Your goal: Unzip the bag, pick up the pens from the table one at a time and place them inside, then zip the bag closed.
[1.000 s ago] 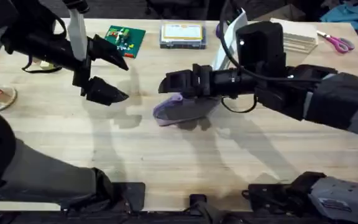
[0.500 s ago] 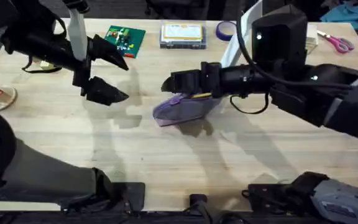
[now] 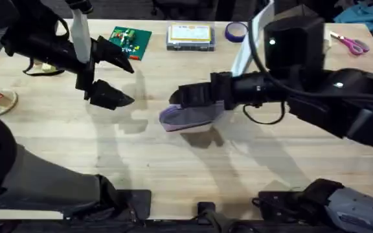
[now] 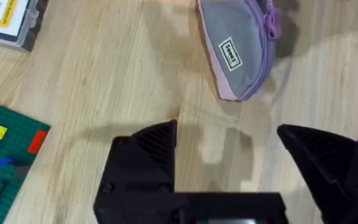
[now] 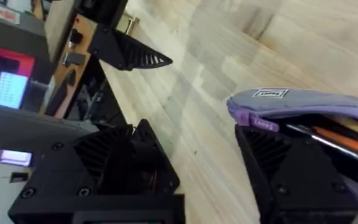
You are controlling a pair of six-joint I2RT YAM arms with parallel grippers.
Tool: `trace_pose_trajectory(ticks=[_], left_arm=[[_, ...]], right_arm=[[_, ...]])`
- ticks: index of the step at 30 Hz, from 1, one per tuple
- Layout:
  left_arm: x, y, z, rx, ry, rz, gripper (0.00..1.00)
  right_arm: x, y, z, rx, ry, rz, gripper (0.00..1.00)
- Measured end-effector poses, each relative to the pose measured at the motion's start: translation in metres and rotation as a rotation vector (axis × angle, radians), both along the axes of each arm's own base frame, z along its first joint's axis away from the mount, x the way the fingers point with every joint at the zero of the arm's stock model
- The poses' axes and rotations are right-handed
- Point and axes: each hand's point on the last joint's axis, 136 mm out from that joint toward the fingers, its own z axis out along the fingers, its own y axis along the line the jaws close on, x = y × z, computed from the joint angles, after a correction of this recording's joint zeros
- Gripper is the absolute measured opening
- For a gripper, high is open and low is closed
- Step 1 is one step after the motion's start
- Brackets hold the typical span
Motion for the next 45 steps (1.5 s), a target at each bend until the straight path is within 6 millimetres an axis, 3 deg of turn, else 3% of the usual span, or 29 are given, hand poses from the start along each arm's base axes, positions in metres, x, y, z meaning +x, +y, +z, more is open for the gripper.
trace_pose_trajectory(ticks=[12, 19, 29, 45], left_arm=[[0.0, 0.0, 0.0, 0.0, 0.0, 0.0, 0.992], [0.0, 0.0, 0.0, 0.001, -0.003, 0.0, 0.993], [0.001, 0.0, 0.0, 0.001, -0.003, 0.0, 0.993], [0.001, 0.0, 0.0, 0.001, -0.005, 0.0, 0.993]], right_arm=[[-0.018, -0.03, -0.002, -0.214, -0.173, -0.01, 0.996], [-0.025, -0.013, 0.018, -0.336, -0.508, 0.141, 0.997], [-0.031, -0.007, 0.018, -0.493, -1.006, 0.455, 0.998], [-0.027, -0.004, 0.023, -0.536, -1.196, 0.548, 0.996]])
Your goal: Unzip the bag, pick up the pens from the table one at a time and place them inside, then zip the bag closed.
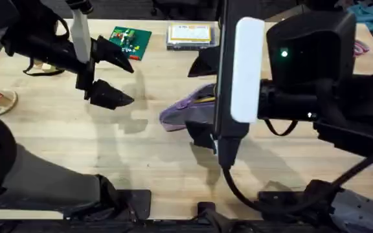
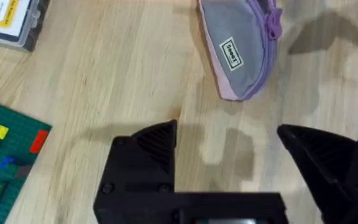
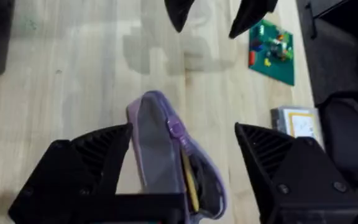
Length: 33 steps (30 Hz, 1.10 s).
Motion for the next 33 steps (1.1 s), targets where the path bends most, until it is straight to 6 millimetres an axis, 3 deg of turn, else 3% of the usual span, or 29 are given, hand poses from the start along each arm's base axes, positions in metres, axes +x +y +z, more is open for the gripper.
trace_pose_trajectory(ticks=[10, 16, 17, 33], left_arm=[[0.001, 0.0, 0.0, 0.002, -0.006, 0.0, 0.993], [0.001, 0.0, 0.0, 0.001, -0.007, 0.0, 0.993], [0.001, 0.0, 0.0, 0.002, -0.006, 0.0, 0.993], [0.001, 0.0, 0.0, 0.002, -0.006, 0.0, 0.993]], right_arm=[[0.006, 0.008, -0.017, -0.025, 0.041, 0.003, 0.995], [0.01, 0.014, -0.037, -0.073, 0.056, 0.029, 0.996], [0.012, 0.016, -0.047, -0.11, 0.044, 0.055, 0.996], [0.021, 0.021, -0.076, -0.208, -0.01, 0.126, 0.998]])
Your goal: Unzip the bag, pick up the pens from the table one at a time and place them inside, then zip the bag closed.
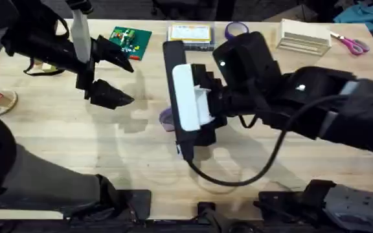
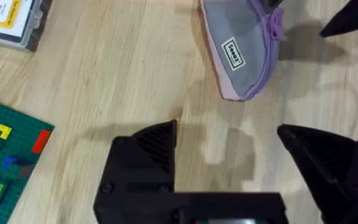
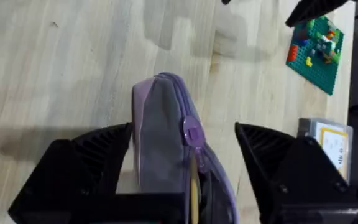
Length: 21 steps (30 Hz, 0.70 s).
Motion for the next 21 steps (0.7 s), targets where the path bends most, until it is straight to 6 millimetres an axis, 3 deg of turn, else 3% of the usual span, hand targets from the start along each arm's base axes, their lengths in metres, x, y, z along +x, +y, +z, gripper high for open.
trace_pose_trajectory(ticks=[5, 14, 19, 21], left_arm=[[0.0, 0.0, 0.0, 0.0, 0.0, 0.0, 0.993], [0.0, 0.0, 0.0, 0.0, 0.0, 0.0, 0.993], [0.0, 0.0, 0.0, 0.0, 0.0, 0.0, 0.993], [0.0, 0.0, 0.0, 0.0, 0.0, 0.0, 0.993]], right_arm=[[0.005, 0.004, -0.01, -0.012, 0.007, -0.004, 0.997], [0.024, -0.002, -0.005, 0.032, 0.022, -0.093, 0.998], [0.026, -0.004, -0.005, 0.042, 0.038, -0.107, 0.989], [0.021, 0.0, -0.004, 0.064, 0.068, -0.091, 0.825]])
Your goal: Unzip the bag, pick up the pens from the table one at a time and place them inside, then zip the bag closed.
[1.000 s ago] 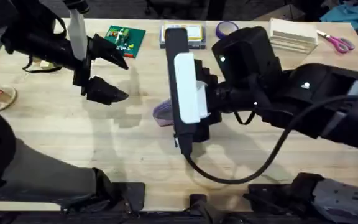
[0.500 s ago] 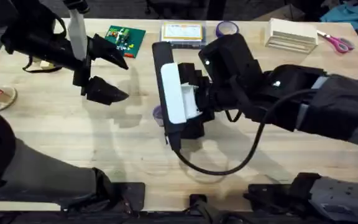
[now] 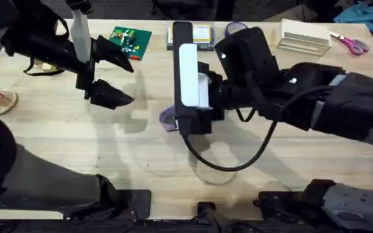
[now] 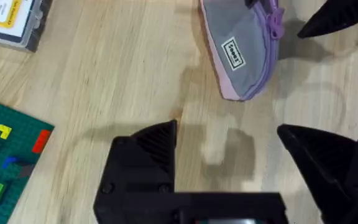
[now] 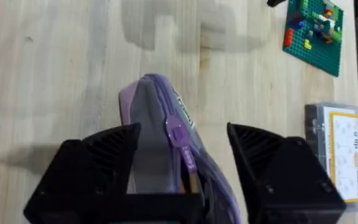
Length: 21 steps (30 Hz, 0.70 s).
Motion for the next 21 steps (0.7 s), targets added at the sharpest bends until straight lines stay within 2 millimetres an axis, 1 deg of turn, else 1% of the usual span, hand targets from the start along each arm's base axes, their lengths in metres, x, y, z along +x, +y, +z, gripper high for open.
trace_pose_trajectory(ticks=[2, 3, 7, 12, 18, 21], left_arm=[[0.0, 0.0, 0.0, 0.0, 0.0, 0.0, 0.993], [0.0, 0.0, 0.0, 0.0, 0.0, 0.0, 0.993], [0.0, 0.0, 0.0, 0.0, 0.0, 0.0, 0.992], [0.0, 0.0, 0.0, 0.0, 0.0, 0.0, 0.993], [0.0, 0.0, 0.0, 0.0, 0.0, 0.0, 0.993], [0.0, 0.0, 0.0, 0.0, 0.0, 0.0, 0.993]], right_arm=[[-0.001, 0.0007, 0.0003, 0.007, 0.012, -0.004, 0.765], [-0.0015, 0.001, 0.0004, 0.012, 0.02, -0.007, 0.651], [-0.0029, 0.0005, -0.0007, 0.01, 0.03, -0.008, 0.602], [-0.0085, -0.0047, -0.0078, -0.019, 0.067, -0.013, 0.557], [-0.0088, -0.005, -0.0082, -0.019, 0.071, -0.015, 0.504], [-0.0088, -0.0049, -0.0081, -0.019, 0.071, -0.015, 0.406]])
